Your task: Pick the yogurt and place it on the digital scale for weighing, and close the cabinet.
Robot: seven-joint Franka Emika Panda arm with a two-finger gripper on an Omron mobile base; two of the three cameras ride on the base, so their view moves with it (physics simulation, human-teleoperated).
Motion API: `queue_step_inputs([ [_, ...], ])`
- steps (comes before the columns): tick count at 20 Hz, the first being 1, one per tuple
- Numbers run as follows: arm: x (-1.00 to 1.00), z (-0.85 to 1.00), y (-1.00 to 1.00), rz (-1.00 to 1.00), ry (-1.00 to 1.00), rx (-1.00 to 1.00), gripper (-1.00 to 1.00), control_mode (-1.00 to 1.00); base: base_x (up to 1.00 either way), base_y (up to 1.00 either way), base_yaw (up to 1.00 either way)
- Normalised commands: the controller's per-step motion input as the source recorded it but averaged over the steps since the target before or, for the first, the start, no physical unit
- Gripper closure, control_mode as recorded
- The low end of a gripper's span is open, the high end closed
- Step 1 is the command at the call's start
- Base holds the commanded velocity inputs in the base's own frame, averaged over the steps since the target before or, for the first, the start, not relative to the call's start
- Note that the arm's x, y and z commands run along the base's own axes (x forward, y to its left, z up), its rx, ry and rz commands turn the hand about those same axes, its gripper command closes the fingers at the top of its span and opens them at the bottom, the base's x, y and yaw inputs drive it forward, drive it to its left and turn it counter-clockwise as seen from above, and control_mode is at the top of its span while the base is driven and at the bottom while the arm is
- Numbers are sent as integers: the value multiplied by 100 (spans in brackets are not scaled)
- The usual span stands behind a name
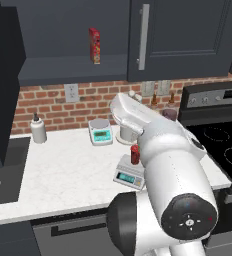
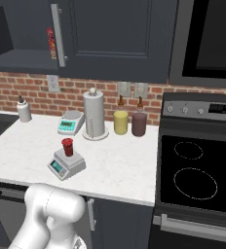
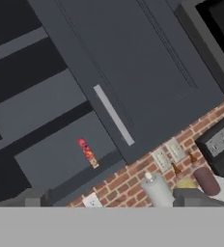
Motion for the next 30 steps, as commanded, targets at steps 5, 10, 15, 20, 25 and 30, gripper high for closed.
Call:
queue_step_inputs([
  [5,-59,1,52,-10,-20,-3,-100,-100,0,0,0],
  [10,-87,3,19,-6,-13,-3,-100,-100,0,0,0],
  [15,-71,0,65,-5,-8,-1,-100,-100,0,0,0],
  [20,-46,0,92,-11,-11,0,-100,-100,0,0,0],
  [25,-6,0,100,-15,-6,0,-100,-100,0,0,0],
  [30,0,0,97,-15,-1,4,-100,-100,0,0,0],
])
